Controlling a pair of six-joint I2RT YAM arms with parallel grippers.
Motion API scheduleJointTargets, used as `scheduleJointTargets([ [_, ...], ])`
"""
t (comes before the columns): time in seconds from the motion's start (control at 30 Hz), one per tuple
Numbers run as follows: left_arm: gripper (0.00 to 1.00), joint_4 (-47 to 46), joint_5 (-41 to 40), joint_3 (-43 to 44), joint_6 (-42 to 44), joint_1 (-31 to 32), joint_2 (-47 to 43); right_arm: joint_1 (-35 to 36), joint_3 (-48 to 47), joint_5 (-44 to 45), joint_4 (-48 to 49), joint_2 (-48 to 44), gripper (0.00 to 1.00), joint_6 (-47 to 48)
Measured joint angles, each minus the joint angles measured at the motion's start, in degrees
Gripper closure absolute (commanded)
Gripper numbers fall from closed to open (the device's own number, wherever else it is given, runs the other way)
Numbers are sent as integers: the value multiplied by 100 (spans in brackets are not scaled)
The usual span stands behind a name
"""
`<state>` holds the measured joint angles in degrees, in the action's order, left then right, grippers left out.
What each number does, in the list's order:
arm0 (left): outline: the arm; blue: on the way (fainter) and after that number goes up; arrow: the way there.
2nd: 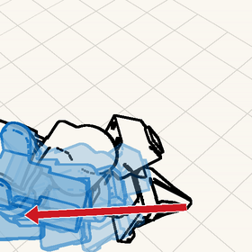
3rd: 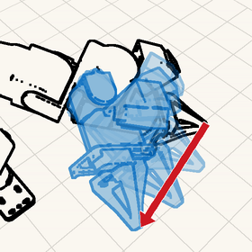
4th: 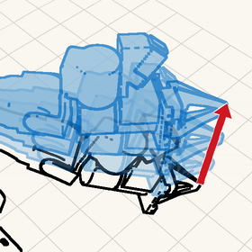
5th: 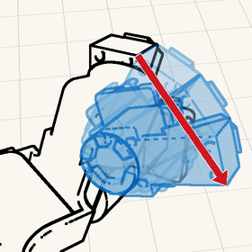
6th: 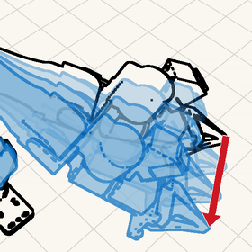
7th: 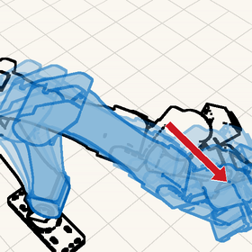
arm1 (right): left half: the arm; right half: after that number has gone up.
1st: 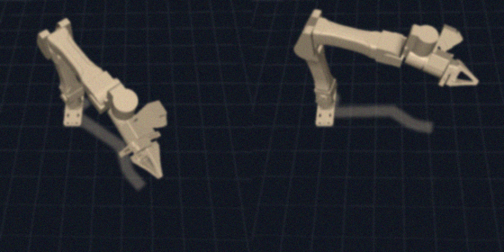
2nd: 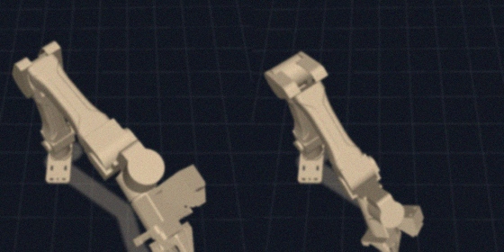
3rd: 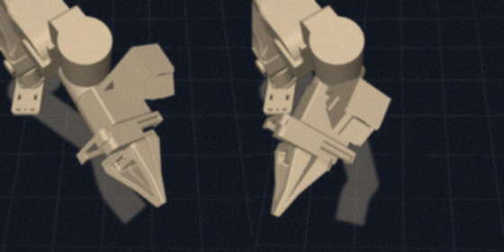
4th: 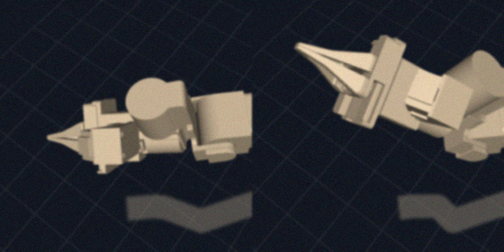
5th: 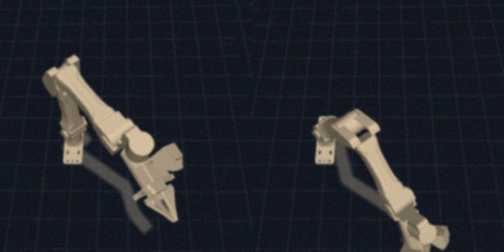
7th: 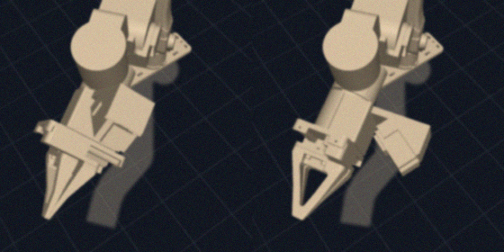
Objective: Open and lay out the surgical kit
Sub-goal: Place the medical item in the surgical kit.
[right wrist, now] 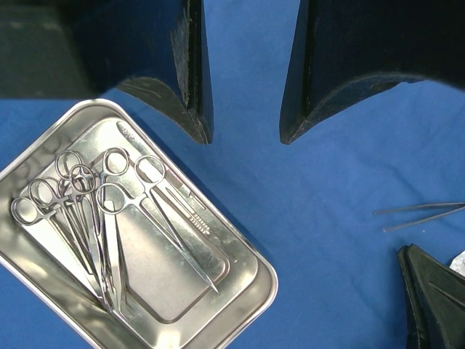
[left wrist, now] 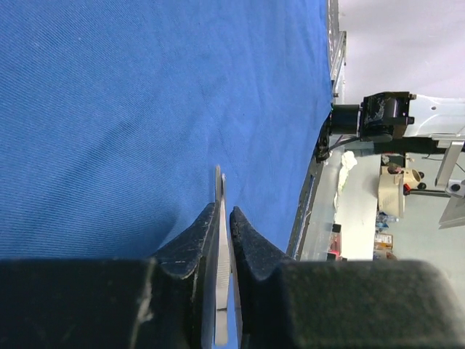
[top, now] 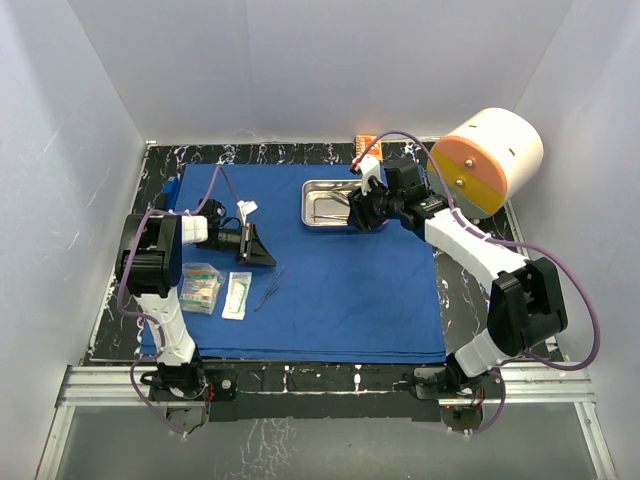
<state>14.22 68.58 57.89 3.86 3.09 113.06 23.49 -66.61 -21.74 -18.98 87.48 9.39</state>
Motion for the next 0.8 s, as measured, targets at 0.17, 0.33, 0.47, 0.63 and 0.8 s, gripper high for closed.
scheduleJointTargets([
  [0.17, 85, 149, -33, 72, 175, -20, 28, 0, 0, -55, 0, 0, 60, 0],
  [0.33, 82, 302, -57, 136, 334, -42, 142, 0, 0, -72, -2, 0, 60, 0],
  [0.47, 76, 413, -151, 138, 450, -52, 162, 0, 0, -74, -2, 0, 60, 0],
  [0.63, 65, 350, -472, 81, 459, -61, -153, -2, 0, -74, -2, 0, 60, 2],
  [0.8, 54, 210, -1364, -15, 457, 98, -1113, -2, 0, -72, -2, 0, 60, 2],
])
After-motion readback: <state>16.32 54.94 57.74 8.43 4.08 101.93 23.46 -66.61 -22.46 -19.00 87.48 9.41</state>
